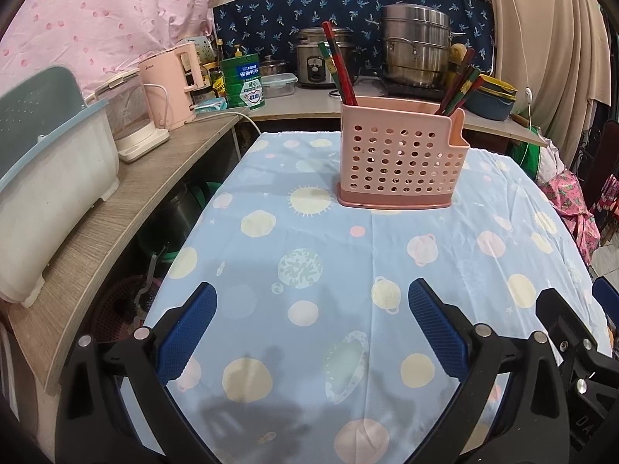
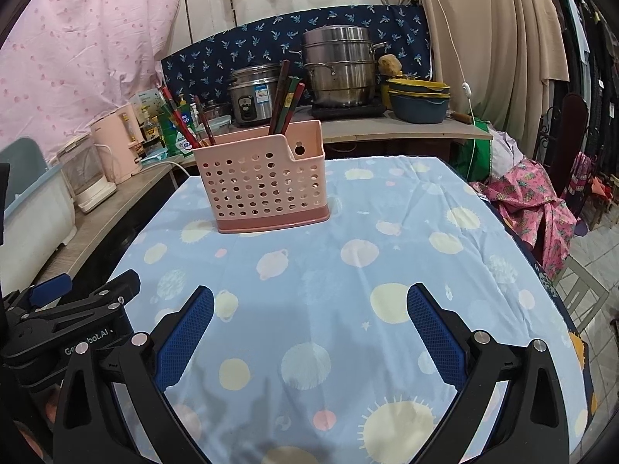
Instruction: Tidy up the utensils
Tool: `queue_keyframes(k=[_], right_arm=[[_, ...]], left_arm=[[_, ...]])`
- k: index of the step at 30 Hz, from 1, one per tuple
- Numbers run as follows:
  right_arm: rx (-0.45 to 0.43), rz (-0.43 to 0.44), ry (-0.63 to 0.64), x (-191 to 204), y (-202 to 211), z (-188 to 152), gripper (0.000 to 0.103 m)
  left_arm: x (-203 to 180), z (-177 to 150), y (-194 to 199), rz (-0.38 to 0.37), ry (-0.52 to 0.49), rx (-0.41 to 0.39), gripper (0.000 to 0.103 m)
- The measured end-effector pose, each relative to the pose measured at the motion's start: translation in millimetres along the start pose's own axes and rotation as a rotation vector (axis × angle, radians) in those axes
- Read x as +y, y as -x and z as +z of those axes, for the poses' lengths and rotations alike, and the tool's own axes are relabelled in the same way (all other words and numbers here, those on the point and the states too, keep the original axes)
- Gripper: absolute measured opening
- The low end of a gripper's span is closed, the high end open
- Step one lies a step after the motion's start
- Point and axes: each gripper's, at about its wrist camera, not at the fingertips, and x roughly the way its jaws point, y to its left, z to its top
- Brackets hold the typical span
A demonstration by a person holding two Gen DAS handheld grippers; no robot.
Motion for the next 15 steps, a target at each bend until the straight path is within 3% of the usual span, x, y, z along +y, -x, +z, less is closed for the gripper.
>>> queue_keyframes(k=[15], right_arm=[[-0.009,-0.007,0.012,3.7,-2.5,8.3,0.096]], left_arm=[[-0.4,1.8,-1.1,0.001,0.003,-0.005,0.095]])
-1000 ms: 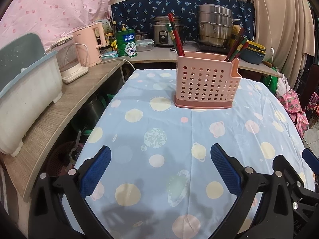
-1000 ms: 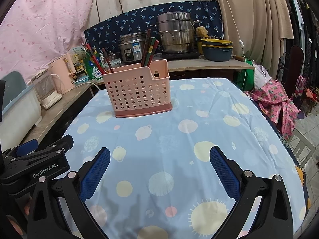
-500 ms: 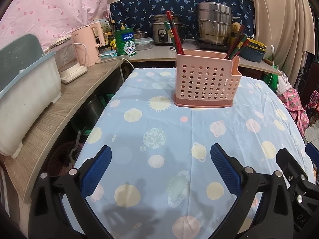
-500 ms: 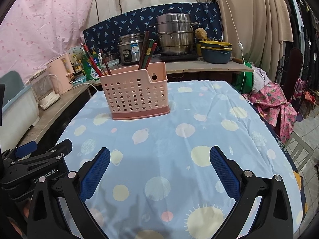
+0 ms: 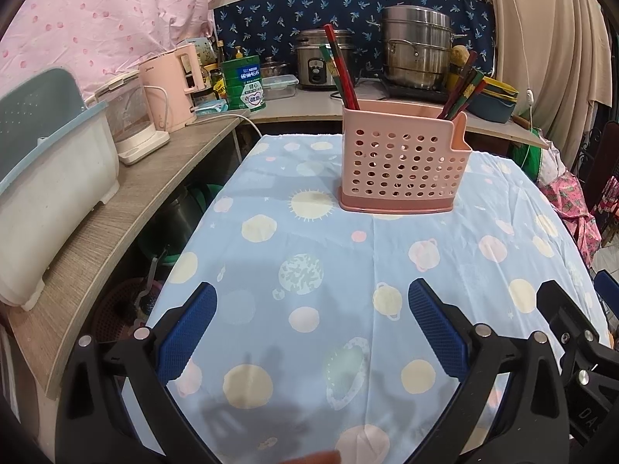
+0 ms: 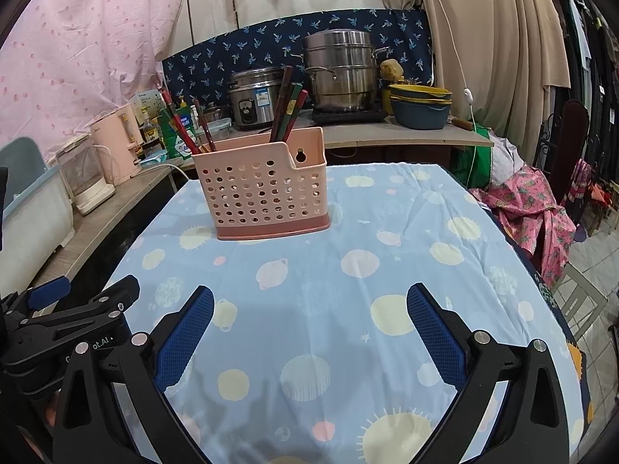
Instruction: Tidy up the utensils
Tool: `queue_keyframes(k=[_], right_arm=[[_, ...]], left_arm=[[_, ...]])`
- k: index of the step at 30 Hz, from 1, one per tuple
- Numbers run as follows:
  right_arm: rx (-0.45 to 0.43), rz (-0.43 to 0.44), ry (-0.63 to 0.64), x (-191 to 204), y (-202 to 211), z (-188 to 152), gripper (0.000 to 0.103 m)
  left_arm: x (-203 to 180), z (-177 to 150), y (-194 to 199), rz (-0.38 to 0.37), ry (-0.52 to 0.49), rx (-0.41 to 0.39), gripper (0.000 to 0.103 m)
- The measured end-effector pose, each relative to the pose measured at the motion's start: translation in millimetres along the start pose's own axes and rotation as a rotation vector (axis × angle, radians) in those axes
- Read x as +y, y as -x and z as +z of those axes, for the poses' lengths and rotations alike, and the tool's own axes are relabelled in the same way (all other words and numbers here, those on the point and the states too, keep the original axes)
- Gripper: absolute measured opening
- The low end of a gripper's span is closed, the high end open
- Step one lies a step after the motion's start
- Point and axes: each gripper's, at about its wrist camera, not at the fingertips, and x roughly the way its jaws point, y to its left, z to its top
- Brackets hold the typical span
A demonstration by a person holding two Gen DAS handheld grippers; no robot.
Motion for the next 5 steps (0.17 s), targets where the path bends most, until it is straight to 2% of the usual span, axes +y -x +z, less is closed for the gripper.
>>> queue_keyframes(k=[5], right_arm=[[-0.001,-0.010,0.009,3.5,-1.0,3.5,0.096]], left_arm=[[1.7,5.5,-1.7,-0.007,-0.006,-0.004,0.095]])
